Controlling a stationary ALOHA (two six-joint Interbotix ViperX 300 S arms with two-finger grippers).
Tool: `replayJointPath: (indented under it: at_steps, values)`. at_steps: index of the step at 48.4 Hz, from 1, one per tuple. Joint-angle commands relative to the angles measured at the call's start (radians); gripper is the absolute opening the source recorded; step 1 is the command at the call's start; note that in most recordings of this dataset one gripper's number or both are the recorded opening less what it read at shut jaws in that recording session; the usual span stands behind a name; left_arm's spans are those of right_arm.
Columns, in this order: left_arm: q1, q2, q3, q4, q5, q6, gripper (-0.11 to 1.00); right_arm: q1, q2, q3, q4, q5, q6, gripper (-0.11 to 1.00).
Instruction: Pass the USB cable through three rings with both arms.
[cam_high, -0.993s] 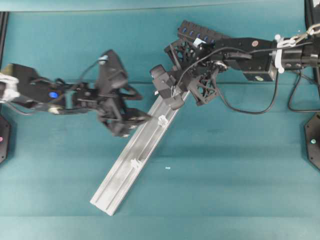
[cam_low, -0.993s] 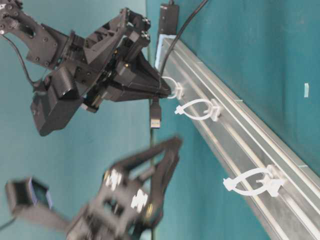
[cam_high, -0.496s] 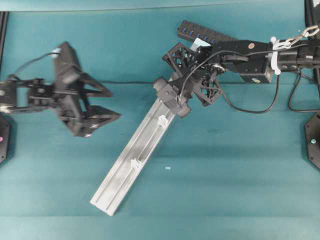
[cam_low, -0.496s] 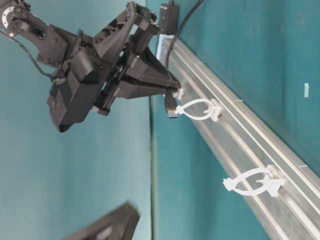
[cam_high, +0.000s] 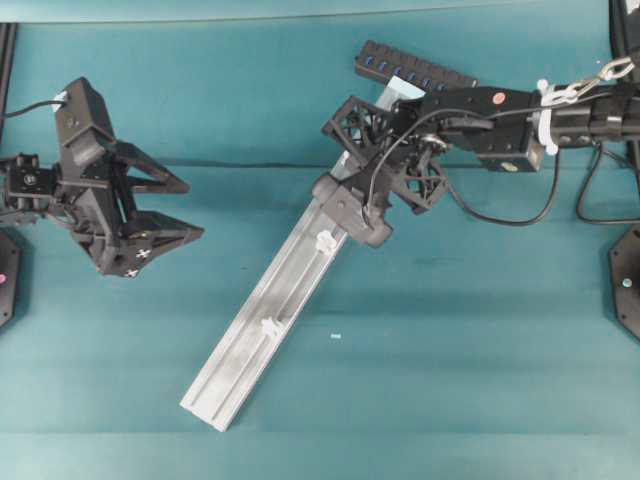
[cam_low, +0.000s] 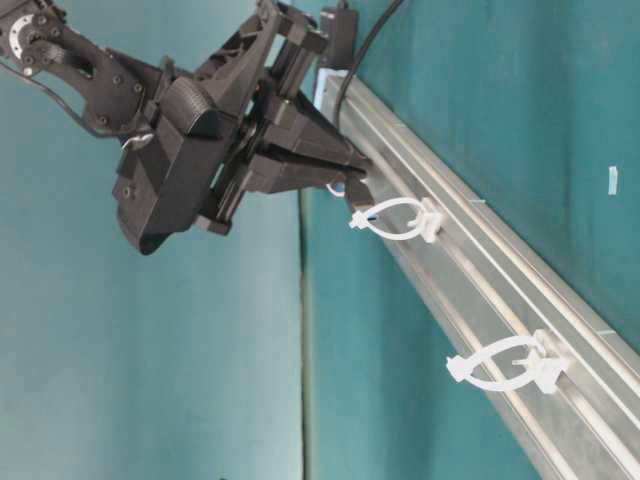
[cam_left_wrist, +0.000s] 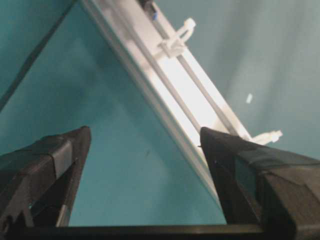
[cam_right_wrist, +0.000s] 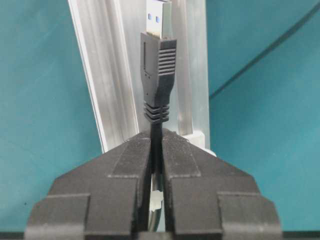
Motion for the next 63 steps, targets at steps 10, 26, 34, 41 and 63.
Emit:
replayJointPath:
  at_steps: [10, 26, 34, 41, 63]
  values:
    - [-0.002, -0.014, -0.008, 0.002, 0.002, 0.002, 0.94, 0.041, 0.012, -0.002, 0.002, 0.005, -0.029, 0.07]
    - [-0.002, -0.014, -0.008, 0.002, 0.000, 0.000, 0.94, 0.046, 0.012, -0.009, 0.000, 0.025, -0.034, 0.07]
    - [-0.002, -0.015, -0.008, 0.002, 0.000, 0.000, 0.94, 0.055, 0.014, -0.009, 0.000, 0.025, -0.032, 0.07]
    - [-0.002, -0.015, -0.008, 0.002, 0.000, 0.000, 0.94, 0.069, 0.014, -0.009, 0.000, 0.025, -0.029, 0.07]
    - [-0.002, -0.015, -0.008, 0.002, -0.003, 0.000, 0.94, 0.077, 0.021, -0.034, 0.000, 0.044, -0.025, 0.07]
